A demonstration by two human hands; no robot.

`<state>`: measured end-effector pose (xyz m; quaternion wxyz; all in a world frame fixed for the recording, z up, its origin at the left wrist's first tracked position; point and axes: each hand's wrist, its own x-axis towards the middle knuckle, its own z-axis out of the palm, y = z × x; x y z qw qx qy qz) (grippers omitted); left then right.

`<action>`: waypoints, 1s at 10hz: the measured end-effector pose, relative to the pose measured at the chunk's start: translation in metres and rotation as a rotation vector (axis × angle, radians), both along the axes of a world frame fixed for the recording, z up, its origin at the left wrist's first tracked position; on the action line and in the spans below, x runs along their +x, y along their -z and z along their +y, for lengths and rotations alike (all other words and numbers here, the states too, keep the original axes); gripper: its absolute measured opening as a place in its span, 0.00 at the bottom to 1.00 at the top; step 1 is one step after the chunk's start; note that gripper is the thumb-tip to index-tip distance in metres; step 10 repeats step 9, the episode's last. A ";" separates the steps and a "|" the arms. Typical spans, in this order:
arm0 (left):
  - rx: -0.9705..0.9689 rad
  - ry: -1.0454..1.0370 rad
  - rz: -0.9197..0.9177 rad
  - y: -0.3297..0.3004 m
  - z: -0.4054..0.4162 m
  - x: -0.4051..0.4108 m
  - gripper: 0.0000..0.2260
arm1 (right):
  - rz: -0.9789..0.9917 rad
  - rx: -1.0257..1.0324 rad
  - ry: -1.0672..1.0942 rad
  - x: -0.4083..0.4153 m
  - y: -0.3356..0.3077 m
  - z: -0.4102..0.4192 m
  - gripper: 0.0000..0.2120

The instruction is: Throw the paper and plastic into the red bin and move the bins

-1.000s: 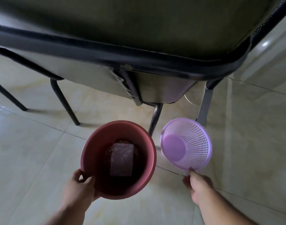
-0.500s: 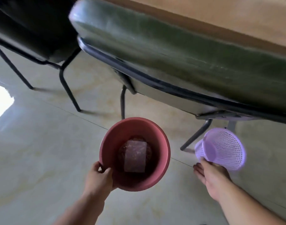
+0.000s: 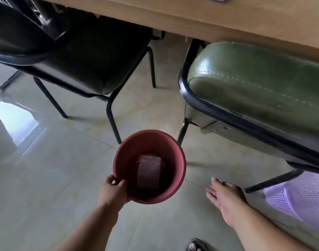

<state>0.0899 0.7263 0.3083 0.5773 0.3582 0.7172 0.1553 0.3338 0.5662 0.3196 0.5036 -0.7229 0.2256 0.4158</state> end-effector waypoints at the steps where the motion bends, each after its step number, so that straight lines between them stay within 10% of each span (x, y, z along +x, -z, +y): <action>1: -0.007 -0.011 -0.009 0.031 0.036 0.003 0.13 | -0.017 -0.033 -0.007 -0.005 0.013 0.024 0.07; 6: 0.009 0.081 -0.031 0.138 0.150 0.041 0.11 | -0.040 -0.062 0.078 -0.016 0.074 0.096 0.21; 10: -0.027 0.198 0.007 0.143 0.153 0.046 0.24 | -0.067 -0.036 0.068 -0.009 0.060 0.111 0.08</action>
